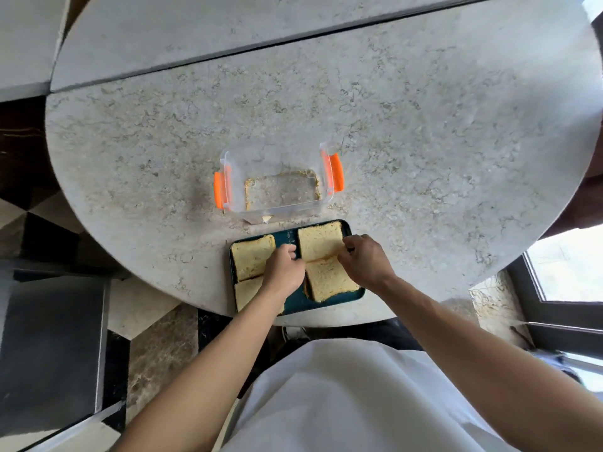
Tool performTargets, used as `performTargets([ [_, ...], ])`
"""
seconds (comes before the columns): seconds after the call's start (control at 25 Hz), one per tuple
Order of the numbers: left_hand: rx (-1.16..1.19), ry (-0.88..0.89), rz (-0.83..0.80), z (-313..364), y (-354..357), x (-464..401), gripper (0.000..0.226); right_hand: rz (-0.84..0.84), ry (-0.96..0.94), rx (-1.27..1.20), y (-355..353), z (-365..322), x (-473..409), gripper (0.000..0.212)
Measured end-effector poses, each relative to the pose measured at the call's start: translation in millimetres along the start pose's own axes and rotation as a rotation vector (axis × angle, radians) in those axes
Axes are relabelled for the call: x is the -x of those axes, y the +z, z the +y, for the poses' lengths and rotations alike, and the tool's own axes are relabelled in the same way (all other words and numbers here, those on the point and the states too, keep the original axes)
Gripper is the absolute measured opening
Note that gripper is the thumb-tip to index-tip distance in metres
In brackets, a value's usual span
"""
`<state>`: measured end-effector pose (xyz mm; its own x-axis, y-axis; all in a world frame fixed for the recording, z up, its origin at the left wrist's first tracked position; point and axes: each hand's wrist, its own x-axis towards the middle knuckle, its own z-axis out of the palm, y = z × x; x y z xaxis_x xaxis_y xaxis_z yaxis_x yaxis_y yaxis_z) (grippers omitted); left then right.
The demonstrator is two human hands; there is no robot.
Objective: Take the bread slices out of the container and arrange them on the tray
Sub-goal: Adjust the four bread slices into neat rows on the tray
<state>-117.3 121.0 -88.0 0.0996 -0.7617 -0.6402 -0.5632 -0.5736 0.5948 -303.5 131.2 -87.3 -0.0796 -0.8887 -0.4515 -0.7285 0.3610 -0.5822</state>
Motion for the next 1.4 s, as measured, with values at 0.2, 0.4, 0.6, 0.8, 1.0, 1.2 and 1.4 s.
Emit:
performTargets([
  [0.2,0.037,-0.124,0.094,17.2,20.5,-1.9,0.052,-0.138,-0.090,0.021,-10.1,7.2,-10.5,0.018],
  [0.4,0.073,-0.162,0.197,27.9,33.4,-1.7,0.050,-0.174,-0.129,0.015,-20.2,19.0,-19.6,0.035],
  [0.6,0.064,-0.125,0.202,29.1,37.7,1.4,0.045,-0.150,-0.134,-0.027,-21.3,23.3,-17.2,0.045],
  [0.8,0.036,-0.099,0.119,10.5,36.3,13.9,0.042,-0.092,-0.125,-0.013,-12.6,28.5,-1.8,0.037],
  [1.0,-0.013,-0.057,0.055,-12.5,42.2,26.3,0.042,-0.083,-0.089,0.039,-4.6,31.6,13.3,0.040],
  [1.2,-0.109,0.017,0.019,-13.7,43.1,29.9,0.050,-0.094,-0.081,0.102,-3.2,25.6,18.9,0.046],
  [1.4,-0.064,0.002,0.027,-10.0,41.8,31.4,0.049,-0.047,-0.114,0.156,-2.4,21.2,24.7,0.043],
])
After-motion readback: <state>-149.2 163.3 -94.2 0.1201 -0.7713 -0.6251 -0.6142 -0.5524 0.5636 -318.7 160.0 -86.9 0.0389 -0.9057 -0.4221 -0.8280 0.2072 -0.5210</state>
